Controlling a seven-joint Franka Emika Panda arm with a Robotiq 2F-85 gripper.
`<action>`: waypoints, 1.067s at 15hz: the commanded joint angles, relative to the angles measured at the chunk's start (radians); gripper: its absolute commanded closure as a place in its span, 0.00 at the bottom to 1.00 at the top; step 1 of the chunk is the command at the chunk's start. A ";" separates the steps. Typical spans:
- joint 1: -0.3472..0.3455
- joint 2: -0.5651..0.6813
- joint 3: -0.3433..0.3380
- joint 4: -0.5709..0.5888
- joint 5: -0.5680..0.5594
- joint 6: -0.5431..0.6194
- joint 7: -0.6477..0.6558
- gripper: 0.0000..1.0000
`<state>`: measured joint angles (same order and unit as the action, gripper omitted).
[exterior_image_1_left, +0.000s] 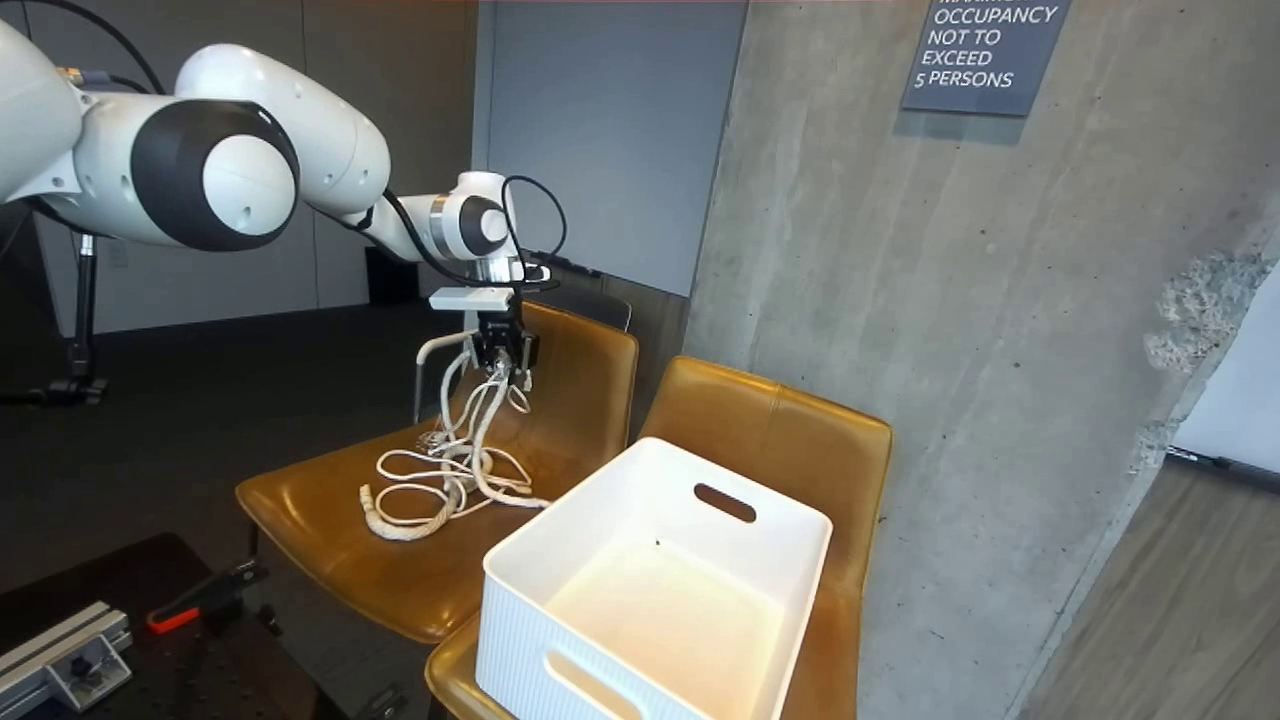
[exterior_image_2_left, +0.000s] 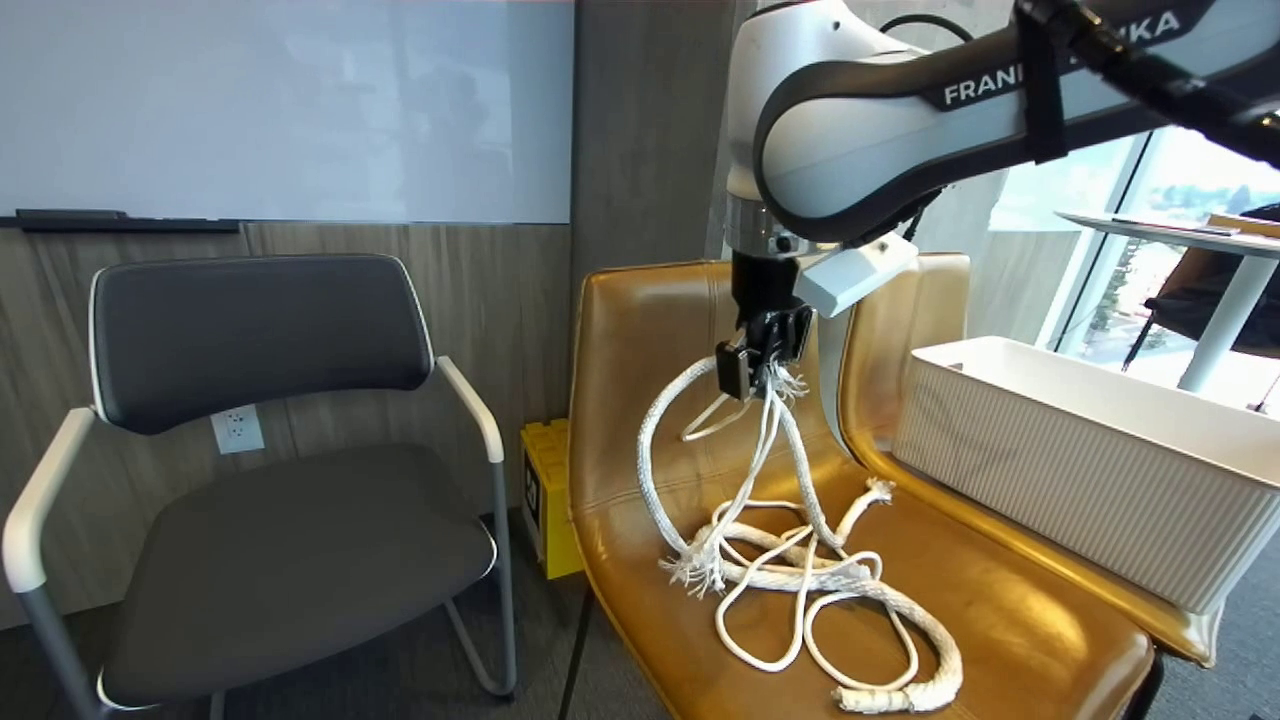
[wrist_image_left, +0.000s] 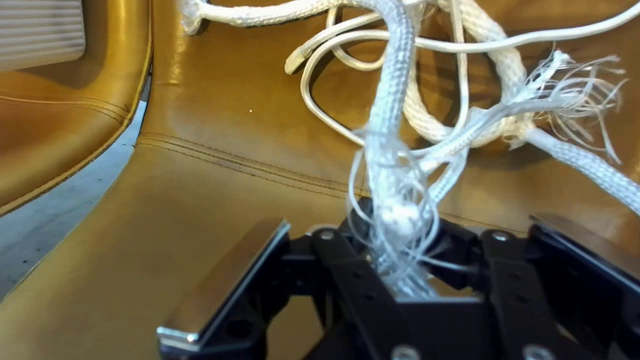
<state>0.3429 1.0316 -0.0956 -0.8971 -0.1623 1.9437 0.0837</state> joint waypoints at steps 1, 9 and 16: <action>-0.008 -0.160 -0.013 -0.243 0.004 0.073 0.069 0.96; 0.021 -0.439 0.028 -0.601 -0.096 0.078 0.188 0.96; -0.027 -0.544 0.037 -0.812 -0.191 0.182 0.251 0.58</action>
<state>0.3533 0.5409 -0.0729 -1.6235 -0.3176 2.0730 0.3083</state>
